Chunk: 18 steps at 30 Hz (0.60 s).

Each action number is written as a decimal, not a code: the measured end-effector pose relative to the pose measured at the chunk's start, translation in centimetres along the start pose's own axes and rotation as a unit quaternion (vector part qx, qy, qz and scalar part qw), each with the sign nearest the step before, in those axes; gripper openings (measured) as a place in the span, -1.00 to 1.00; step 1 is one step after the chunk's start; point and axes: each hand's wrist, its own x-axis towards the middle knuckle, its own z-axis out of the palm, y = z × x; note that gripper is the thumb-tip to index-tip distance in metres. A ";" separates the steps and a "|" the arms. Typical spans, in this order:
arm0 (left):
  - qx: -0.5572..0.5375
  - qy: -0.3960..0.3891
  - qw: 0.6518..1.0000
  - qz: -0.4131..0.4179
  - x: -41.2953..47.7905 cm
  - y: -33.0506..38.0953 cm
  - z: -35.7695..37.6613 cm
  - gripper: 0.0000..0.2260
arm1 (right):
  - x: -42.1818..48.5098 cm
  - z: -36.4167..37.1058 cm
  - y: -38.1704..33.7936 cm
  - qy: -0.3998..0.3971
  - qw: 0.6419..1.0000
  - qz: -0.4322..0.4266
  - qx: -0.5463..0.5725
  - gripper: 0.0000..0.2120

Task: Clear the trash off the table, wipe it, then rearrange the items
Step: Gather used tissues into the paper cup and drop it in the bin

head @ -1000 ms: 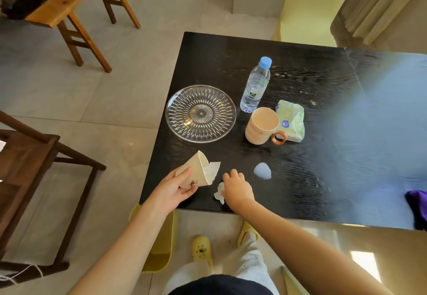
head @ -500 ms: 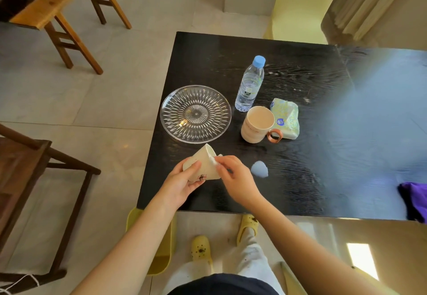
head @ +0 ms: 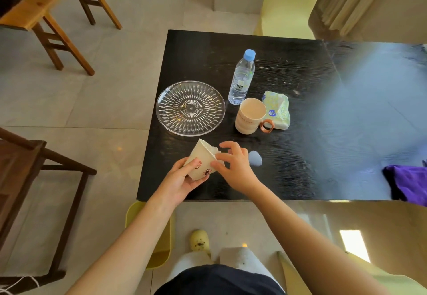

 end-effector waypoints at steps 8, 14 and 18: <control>0.186 0.011 0.981 0.046 -2.6 -2.1 -1.6 -0.67 | -1.1 0.0 0.4 -0.075 0.988 0.033 0.133 -0.85; 0.243 0.068 0.963 0.097 -4.3 -4.1 -2.8 -0.69 | -2.2 2.0 1.1 -0.074 0.982 0.026 0.173 -0.80; 0.229 0.100 0.963 0.097 -5.5 -5.7 -4.2 -0.67 | -3.0 3.5 0.9 -0.131 0.980 0.012 0.150 -0.68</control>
